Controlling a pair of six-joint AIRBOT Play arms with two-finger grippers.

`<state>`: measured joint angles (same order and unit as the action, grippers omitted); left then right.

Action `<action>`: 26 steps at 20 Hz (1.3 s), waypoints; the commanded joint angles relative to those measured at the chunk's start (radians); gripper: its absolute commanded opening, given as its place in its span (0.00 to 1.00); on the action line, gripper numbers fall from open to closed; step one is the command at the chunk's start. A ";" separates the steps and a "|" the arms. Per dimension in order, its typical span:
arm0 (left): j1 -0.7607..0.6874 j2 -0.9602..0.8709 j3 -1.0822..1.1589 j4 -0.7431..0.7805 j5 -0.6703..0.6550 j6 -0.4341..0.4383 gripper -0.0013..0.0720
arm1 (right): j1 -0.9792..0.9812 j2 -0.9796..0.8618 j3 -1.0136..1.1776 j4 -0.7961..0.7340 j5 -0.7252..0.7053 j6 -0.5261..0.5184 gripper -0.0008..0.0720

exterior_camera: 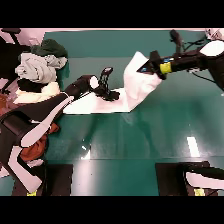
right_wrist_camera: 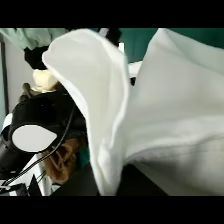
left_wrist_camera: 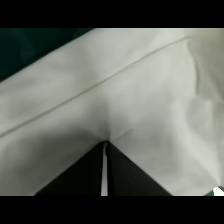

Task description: Fold the shirts.

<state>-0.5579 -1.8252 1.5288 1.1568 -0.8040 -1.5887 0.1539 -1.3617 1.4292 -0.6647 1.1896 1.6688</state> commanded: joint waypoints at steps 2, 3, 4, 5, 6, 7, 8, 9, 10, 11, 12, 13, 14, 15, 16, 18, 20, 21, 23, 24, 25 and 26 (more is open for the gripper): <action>0.002 0.005 0.022 0.001 -0.047 -0.002 0.09 | 0.138 -0.028 0.001 0.009 -0.072 0.051 0.04; 0.006 0.018 0.039 0.002 -0.069 -0.013 0.09 | 0.137 -0.042 0.001 0.012 -0.071 0.052 0.04; 0.015 0.036 0.057 0.009 -0.091 -0.026 0.09 | 0.137 -0.053 0.001 0.012 -0.070 0.053 0.04; 0.028 0.068 0.077 0.015 -0.119 -0.037 0.09 | 0.137 -0.063 0.001 0.014 -0.073 0.053 0.04; 0.048 0.102 0.091 0.019 -0.147 -0.037 0.09 | 0.137 -0.071 0.001 0.019 -0.081 0.053 0.04; 0.076 0.144 0.108 0.031 -0.189 -0.037 0.09 | 0.139 -0.077 0.001 0.019 -0.094 0.053 0.04; 0.108 0.188 0.119 0.059 -0.240 -0.037 0.09 | 0.147 -0.085 0.001 0.019 -0.113 0.067 0.04; 0.146 0.245 0.123 0.105 -0.298 -0.042 0.09 | 0.159 -0.090 0.000 0.019 -0.140 0.086 0.04; 0.182 0.301 0.123 0.169 -0.348 -0.072 0.09 | 0.179 -0.097 0.001 0.019 -0.181 0.097 0.04; 0.222 0.363 0.123 0.253 -0.399 -0.114 0.09 | 0.203 -0.104 0.001 0.019 -0.232 0.105 0.04; 0.261 0.418 0.123 0.320 -0.443 -0.143 0.09 | 0.240 -0.116 0.001 0.019 -0.295 0.105 0.04; 0.299 0.474 0.123 0.365 -0.480 -0.161 0.10 | 0.282 -0.133 0.001 0.019 -0.349 0.105 0.04; 0.332 0.521 0.123 0.381 -0.507 -0.165 0.10 | 0.323 -0.156 0.001 0.019 -0.400 0.105 0.04; 0.363 0.565 0.123 0.381 -0.529 -0.165 0.09 | 0.373 -0.187 0.001 0.020 -0.455 0.105 0.04; 0.381 0.602 0.123 0.382 -0.543 -0.164 0.10 | 0.422 -0.223 0.004 0.020 -0.508 0.104 0.04; 0.391 0.647 0.123 0.394 -0.563 -0.165 0.10 | 0.508 -0.324 0.069 0.019 -0.561 0.085 0.05; 0.391 0.668 0.122 0.391 -0.595 -0.169 0.10 | 0.584 -0.449 0.195 0.020 -0.598 0.085 0.17; 0.391 0.670 0.122 0.388 -0.618 -0.169 0.10 | 0.615 -0.509 0.264 0.020 -0.628 0.085 0.24; 0.391 0.670 0.122 0.389 -0.654 -0.168 0.10 | 0.667 -0.627 0.414 0.020 -0.660 0.086 0.27; 0.391 0.670 0.122 0.389 -0.665 -0.166 0.10 | 0.685 -0.680 0.484 0.020 -0.659 0.089 0.40; 0.391 0.670 0.122 0.389 -0.674 -0.165 0.10 | 0.695 -0.718 0.537 0.019 -0.660 0.089 0.54; 0.391 0.670 0.122 0.389 -0.681 -0.165 0.10 | 0.697 -0.748 0.581 0.019 -0.655 0.088 0.62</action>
<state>-0.1703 -1.1637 1.6505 1.5387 -1.4406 -1.7531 0.8047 -1.9881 1.8572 -0.6422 0.5674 1.7557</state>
